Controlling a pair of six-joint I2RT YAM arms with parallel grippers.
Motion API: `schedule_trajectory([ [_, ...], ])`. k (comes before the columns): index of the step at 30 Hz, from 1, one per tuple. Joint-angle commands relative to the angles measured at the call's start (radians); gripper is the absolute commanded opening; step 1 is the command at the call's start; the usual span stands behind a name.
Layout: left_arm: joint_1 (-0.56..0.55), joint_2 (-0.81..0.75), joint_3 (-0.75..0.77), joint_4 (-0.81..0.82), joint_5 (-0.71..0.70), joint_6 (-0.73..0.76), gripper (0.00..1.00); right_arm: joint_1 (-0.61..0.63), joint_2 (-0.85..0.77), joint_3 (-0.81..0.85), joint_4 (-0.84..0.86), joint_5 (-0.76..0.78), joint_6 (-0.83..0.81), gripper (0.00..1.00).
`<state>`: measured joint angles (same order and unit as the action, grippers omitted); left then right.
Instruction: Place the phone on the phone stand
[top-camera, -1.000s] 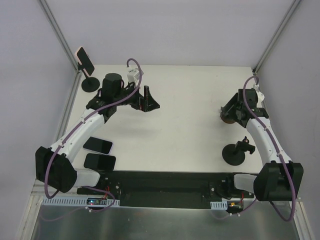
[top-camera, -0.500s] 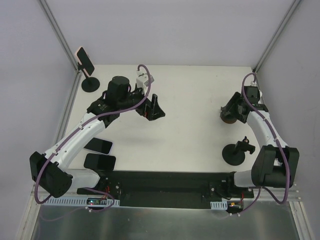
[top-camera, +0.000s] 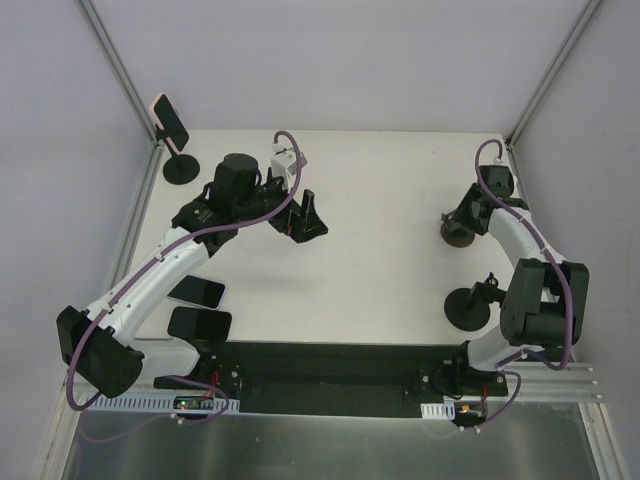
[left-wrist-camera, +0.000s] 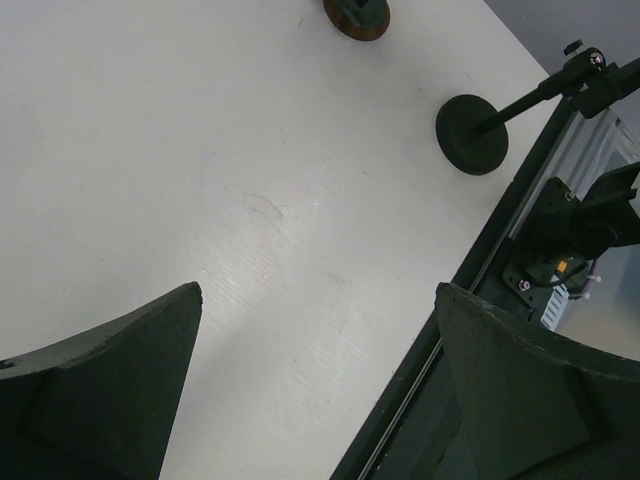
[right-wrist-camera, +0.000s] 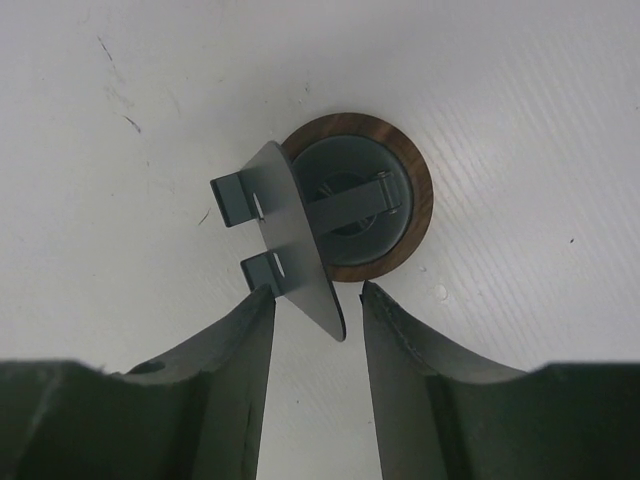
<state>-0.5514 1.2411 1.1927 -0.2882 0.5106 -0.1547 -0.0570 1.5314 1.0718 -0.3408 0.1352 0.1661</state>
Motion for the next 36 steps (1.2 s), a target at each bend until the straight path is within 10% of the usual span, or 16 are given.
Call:
schedule_trajectory([
  [1, -0.012, -0.022, 0.044, 0.006, -0.023, 0.017, 0.99, -0.007, 0.029, 0.054, 0.048, 0.04, -0.056, 0.38],
  [16, -0.012, -0.002, 0.036, 0.009, -0.047, 0.006, 0.99, 0.081, 0.066, 0.082, 0.131, -0.051, -0.229, 0.01],
  [21, -0.005, 0.003, 0.035, 0.008, -0.072, 0.018, 0.99, 0.245, 0.013, 0.05, 0.232, -0.573, -0.396, 0.01],
  [27, 0.019, -0.003, 0.042, -0.011, -0.121, 0.055, 0.99, 0.442, 0.105, 0.177, -0.064, -1.119, -0.713, 0.01],
  [36, 0.041, 0.004, 0.045, -0.022, -0.101, 0.061, 0.99, 0.548, 0.219, 0.257, -0.342, -1.151, -0.983, 0.0],
])
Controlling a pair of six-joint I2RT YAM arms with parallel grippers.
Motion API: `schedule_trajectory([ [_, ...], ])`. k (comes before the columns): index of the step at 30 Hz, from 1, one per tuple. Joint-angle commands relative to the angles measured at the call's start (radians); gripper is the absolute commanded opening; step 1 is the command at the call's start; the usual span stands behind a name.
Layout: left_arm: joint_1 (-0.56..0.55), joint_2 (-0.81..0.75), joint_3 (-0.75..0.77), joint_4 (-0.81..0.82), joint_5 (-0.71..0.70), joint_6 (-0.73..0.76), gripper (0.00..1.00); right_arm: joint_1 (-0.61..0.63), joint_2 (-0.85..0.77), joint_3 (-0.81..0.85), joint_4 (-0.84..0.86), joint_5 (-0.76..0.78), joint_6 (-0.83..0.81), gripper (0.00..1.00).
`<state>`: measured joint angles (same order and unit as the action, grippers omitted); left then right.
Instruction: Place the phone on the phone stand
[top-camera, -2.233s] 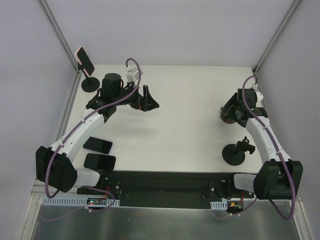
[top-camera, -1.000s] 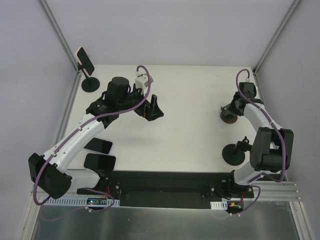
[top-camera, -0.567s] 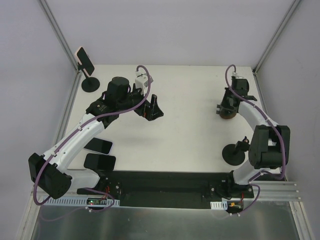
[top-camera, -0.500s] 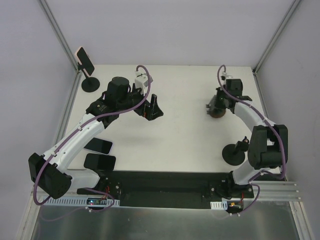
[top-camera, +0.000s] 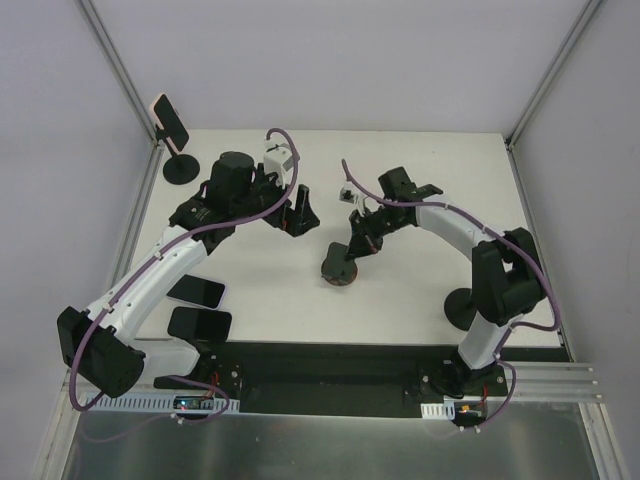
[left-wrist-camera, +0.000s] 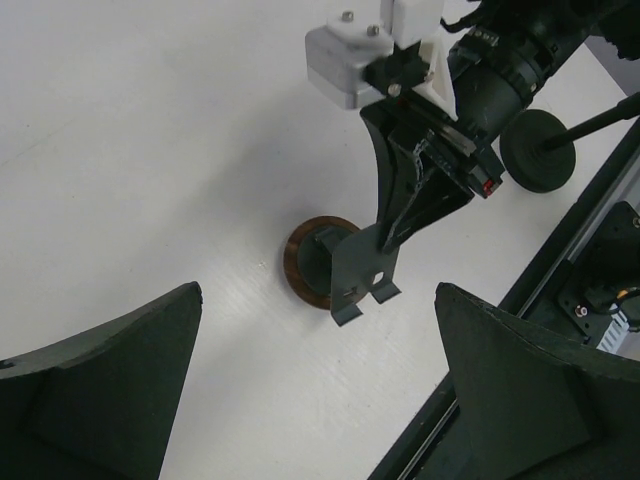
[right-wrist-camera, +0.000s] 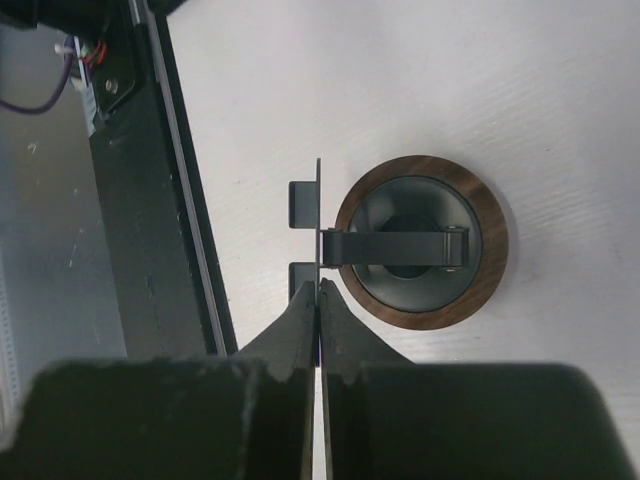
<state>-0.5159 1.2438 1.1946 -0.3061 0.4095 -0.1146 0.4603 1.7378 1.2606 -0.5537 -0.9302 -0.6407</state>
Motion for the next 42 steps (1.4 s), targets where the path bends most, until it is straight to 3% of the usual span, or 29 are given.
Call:
schedule_trajectory([
  [1, 0.004, -0.001, 0.042, -0.004, -0.008, 0.024, 0.99, 0.035, 0.02, 0.072, -0.146, -0.067, -0.185, 0.0],
  [11, 0.056, -0.018, -0.001, 0.053, 0.018, -0.01, 0.99, 0.066, 0.066, 0.075, -0.187, 0.017, -0.229, 0.01],
  [15, 0.099, -0.029, -0.035, 0.102, 0.005, -0.066, 0.99, 0.074, 0.066, 0.077, -0.184, 0.068, -0.206, 0.31],
  [17, 0.12, -0.033, -0.049, 0.117, -0.04, -0.121, 0.99, 0.08, 0.052, 0.071, -0.154, 0.105, -0.168, 0.38],
  [18, 0.122, -0.033, -0.052, 0.111, -0.184, -0.143, 0.99, 0.081, 0.036, 0.059, -0.132, 0.116, -0.153, 0.47],
  [20, 0.125, -0.041, -0.049, 0.006, -0.402, -0.252, 0.99, 0.084, 0.014, 0.053, -0.114, 0.137, -0.126, 0.56],
  [21, 0.135, -0.041, -0.04, -0.052, -0.525, -0.307, 0.99, 0.086, 0.003, 0.048, -0.104, 0.142, -0.09, 0.83],
  [22, 0.193, -0.049, -0.032, -0.118, -0.634, -0.438, 0.99, 0.086, -0.026, 0.037, -0.063, 0.174, -0.061, 0.99],
  [24, 0.285, -0.07, -0.067, -0.242, -0.637, -0.54, 0.99, 0.086, -0.075, 0.028, -0.025, 0.182, 0.001, 0.96],
  [29, 0.5, -0.116, -0.16, -0.542, -0.73, -0.859, 0.99, 0.09, -0.182, -0.049, 0.119, 0.392, 0.17, 0.96],
  [31, 0.572, -0.113, -0.196, -0.614, -0.683, -0.895, 0.99, 0.093, -0.21, -0.049, 0.117, 0.421, 0.188, 0.96],
  [36, 0.737, -0.064, -0.28, -0.622, -0.58, -0.863, 0.99, 0.103, -0.254, -0.058, 0.136, 0.433, 0.231, 0.96],
  [42, 0.78, 0.058, -0.308, -0.627, -0.604, -0.895, 0.99, 0.115, -0.31, -0.11, 0.211, 0.39, 0.251, 0.96],
])
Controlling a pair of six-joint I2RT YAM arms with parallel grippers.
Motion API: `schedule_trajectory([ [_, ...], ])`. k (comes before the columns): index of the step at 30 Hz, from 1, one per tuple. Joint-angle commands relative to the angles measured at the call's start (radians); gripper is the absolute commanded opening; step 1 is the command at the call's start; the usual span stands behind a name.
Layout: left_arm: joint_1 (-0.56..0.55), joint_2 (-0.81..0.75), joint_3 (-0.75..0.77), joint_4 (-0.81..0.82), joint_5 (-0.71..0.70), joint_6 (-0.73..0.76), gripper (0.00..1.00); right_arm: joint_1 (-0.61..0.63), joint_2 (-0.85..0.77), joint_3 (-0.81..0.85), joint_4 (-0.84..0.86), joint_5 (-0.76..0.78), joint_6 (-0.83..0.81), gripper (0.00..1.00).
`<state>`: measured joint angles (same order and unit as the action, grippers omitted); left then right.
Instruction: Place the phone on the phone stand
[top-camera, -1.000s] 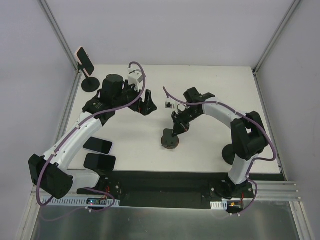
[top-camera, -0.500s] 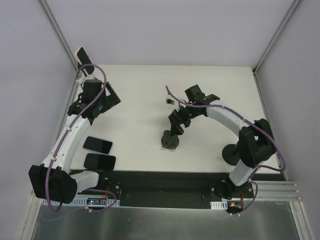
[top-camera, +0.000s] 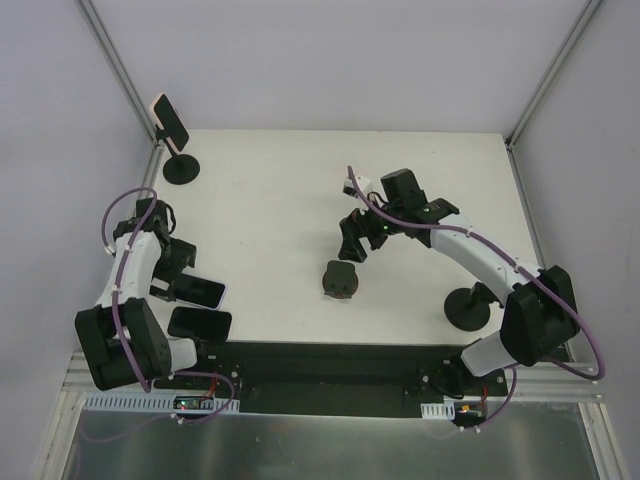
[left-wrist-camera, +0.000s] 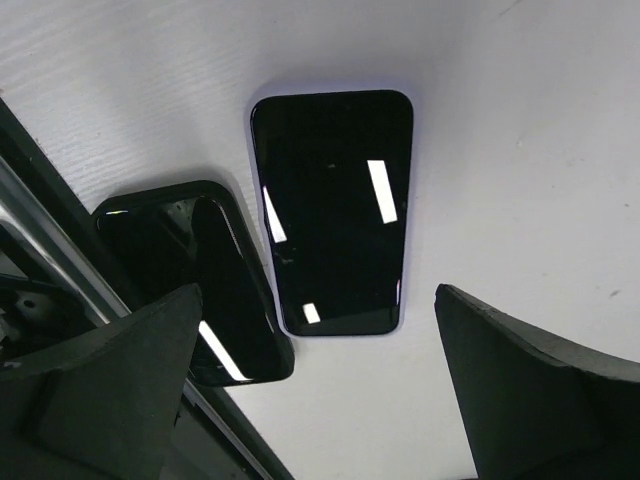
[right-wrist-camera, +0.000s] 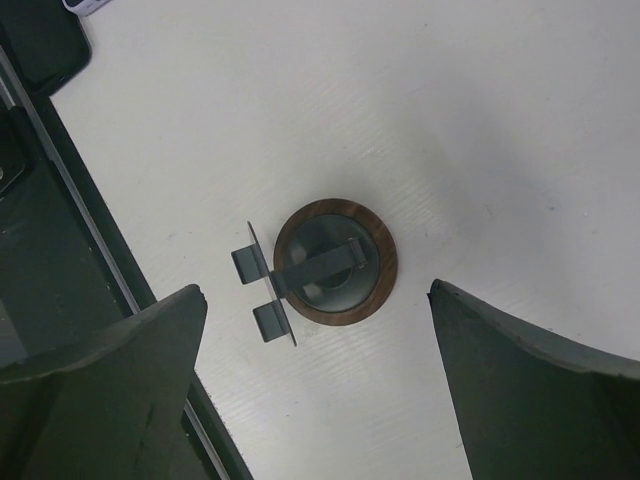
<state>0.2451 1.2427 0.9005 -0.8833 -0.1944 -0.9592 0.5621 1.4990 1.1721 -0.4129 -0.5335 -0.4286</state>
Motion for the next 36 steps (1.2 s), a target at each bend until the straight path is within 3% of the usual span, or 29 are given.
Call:
schedule_trajectory([
  [1, 0.026, 0.099, -0.014, -0.046, 0.012, -0.056, 0.99, 0.016, -0.078, -0.035, 0.08, -0.013, 0.039, 0.96],
  [10, 0.062, 0.256, -0.012, 0.063, 0.095, -0.067, 0.99, 0.039, -0.125, -0.077, 0.141, -0.043, 0.053, 0.96],
  [21, 0.095, 0.282, -0.109, 0.176, 0.139, -0.144, 0.99, 0.061, -0.16, -0.097, 0.183, -0.065, 0.06, 0.96],
  [26, 0.095, 0.279, -0.16, 0.231, 0.141, -0.173, 0.92, 0.065, -0.167, -0.097, 0.181, -0.053, 0.062, 0.96],
  [30, 0.095, 0.307, -0.153, 0.247, 0.144, -0.196, 0.79, 0.067, -0.171, -0.094, 0.171, -0.036, 0.06, 0.96],
  [36, 0.095, 0.314, -0.114, 0.25, 0.112, -0.182, 0.76, 0.07, -0.18, -0.094, 0.16, -0.02, 0.056, 0.96],
])
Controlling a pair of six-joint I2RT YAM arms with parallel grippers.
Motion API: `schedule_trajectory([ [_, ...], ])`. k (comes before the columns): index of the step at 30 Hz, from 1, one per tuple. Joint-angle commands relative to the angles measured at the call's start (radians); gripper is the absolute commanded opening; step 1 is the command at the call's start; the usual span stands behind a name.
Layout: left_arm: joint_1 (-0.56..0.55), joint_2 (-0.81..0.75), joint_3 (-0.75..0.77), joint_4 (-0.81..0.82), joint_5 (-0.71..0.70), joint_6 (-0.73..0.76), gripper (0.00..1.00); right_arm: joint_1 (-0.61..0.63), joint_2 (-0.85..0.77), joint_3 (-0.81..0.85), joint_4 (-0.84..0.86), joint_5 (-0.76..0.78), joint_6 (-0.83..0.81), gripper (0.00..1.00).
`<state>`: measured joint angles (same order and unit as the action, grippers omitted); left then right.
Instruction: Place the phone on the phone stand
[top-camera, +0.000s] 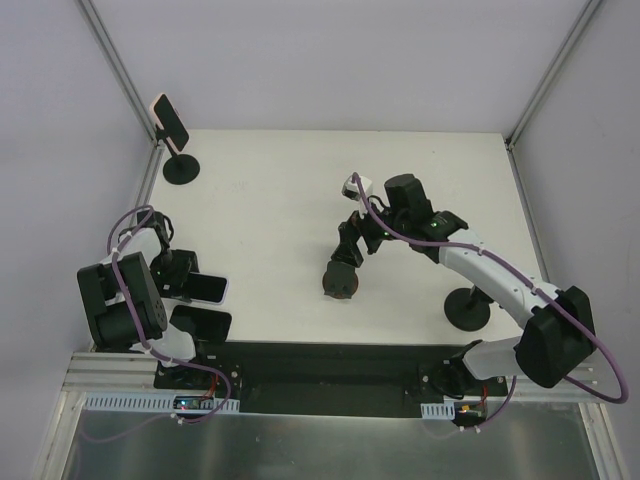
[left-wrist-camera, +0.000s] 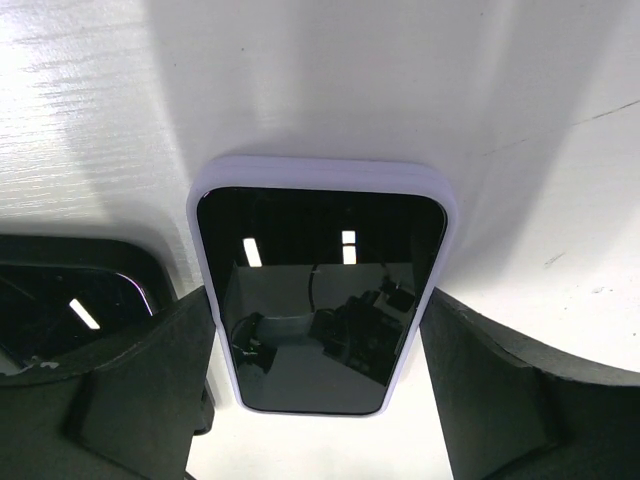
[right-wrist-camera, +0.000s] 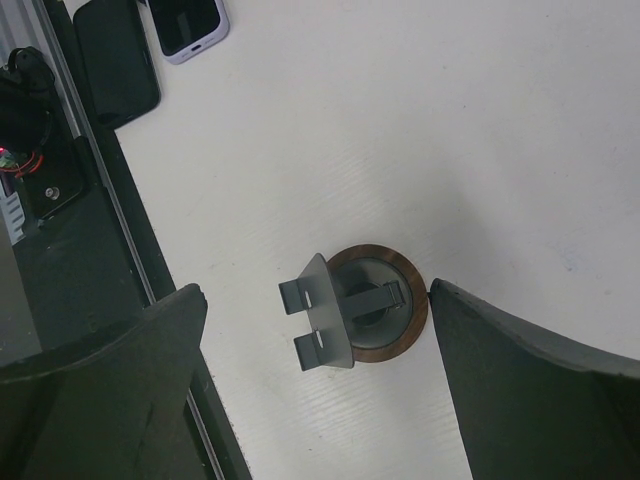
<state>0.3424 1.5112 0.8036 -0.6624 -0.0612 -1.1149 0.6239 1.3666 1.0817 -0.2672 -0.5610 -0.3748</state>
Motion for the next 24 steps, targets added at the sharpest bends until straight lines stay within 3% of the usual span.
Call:
schedule_trajectory([
  [1, -0.002, 0.044, -0.015, 0.033, -0.028, -0.026, 0.72, 0.008, -0.049, -0.003, 0.014, 0.009, 0.001, 0.96],
  [6, -0.002, 0.047, -0.015, 0.06, -0.008, -0.023, 0.63, 0.011, -0.047, 0.001, 0.005, 0.018, -0.003, 0.96],
  [7, -0.003, 0.047, -0.018, 0.064, -0.002, -0.023, 0.59, 0.013, -0.047, 0.003, 0.006, 0.021, -0.001, 0.96],
  [9, -0.005, 0.04, -0.03, 0.095, 0.014, -0.01, 0.4, 0.014, -0.047, 0.007, 0.002, 0.041, 0.005, 0.96],
  [13, -0.006, -0.006, -0.056, 0.155, 0.032, 0.018, 0.29, 0.016, -0.043, 0.026, -0.003, 0.177, 0.075, 0.96],
  [14, -0.005, -0.023, -0.058, 0.167, 0.041, 0.029, 0.18, 0.014, -0.038, 0.03, -0.007, 0.209, 0.095, 0.96],
  [15, -0.005, -0.028, -0.054, 0.17, 0.05, 0.032, 0.0, 0.013, -0.037, 0.038, -0.015, 0.269, 0.131, 0.96],
  [21, -0.045, -0.06, 0.009, 0.181, 0.103, 0.101, 0.0, 0.002, -0.052, 0.049, -0.03, 0.346, 0.175, 0.96],
  [24, -0.091, -0.126, 0.011, 0.271, 0.19, 0.196, 0.0, -0.006, -0.067, 0.04, -0.024, 0.332, 0.182, 0.96],
])
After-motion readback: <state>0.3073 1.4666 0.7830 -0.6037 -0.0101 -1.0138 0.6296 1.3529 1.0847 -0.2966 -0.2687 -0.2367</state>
